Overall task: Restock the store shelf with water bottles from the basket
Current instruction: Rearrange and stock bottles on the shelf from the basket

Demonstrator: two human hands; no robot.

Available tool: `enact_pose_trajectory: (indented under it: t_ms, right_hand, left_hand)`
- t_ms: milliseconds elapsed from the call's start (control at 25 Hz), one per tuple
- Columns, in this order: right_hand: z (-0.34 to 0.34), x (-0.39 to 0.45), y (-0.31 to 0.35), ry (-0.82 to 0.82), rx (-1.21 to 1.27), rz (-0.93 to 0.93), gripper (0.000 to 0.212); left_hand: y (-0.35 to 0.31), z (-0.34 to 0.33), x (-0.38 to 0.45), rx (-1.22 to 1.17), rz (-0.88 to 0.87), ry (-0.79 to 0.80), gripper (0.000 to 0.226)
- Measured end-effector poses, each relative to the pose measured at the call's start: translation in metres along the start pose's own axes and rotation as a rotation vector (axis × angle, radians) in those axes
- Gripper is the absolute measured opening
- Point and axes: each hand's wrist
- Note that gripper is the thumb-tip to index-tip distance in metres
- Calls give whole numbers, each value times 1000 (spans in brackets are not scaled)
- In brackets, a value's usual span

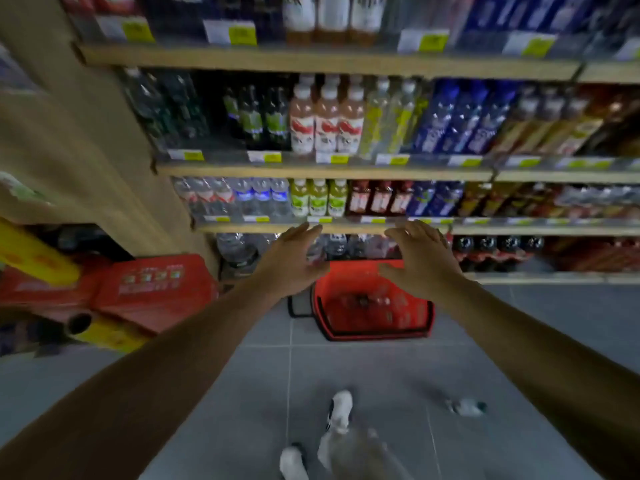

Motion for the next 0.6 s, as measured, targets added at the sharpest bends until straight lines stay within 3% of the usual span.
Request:
enact_pose_trajectory:
  t_ms: [280,440,600]
  right_hand:
    - [-83,-60,-102,124,222,-229,63]
    - [-135,-47,-179,220,344,-282,52]
    - [-182,-18,-239,286,426,-346,55]
  left_hand:
    - [-24,-129,24,33,67,205,89]
    - [-39,-196,69,70,198,280,85]
    - [-39,-249,113,106,306,325,83]
Point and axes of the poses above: each hand's wrist, its own x-axis towards the middle knuckle, its own z-axis out of the back of the hand, y = z × x, and after that the axes turned 14 degrees about z, right-handed
